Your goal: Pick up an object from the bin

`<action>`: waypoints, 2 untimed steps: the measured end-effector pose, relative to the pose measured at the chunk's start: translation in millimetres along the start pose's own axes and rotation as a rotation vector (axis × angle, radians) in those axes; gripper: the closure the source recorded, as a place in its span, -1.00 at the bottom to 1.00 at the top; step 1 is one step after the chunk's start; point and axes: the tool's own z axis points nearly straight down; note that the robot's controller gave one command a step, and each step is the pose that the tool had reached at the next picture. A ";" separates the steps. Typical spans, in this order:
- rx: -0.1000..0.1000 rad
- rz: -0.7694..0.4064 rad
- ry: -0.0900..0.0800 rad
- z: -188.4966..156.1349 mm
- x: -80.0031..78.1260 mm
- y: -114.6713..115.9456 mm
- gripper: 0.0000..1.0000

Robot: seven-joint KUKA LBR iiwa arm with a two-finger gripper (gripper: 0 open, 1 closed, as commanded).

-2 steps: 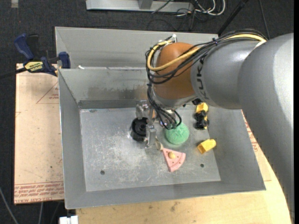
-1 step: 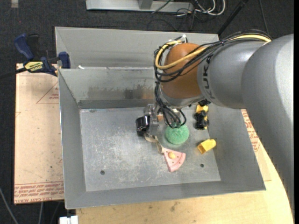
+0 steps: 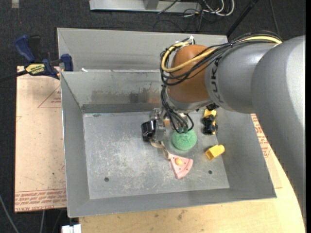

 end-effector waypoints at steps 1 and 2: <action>0.000 0.000 0.014 1.6 -13.6 1.6 1.00; 0.002 -0.019 0.029 3.1 -33.2 3.6 1.00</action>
Offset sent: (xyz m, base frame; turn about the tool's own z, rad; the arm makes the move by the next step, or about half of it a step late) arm 0.0301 0.0021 -0.0133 -0.0204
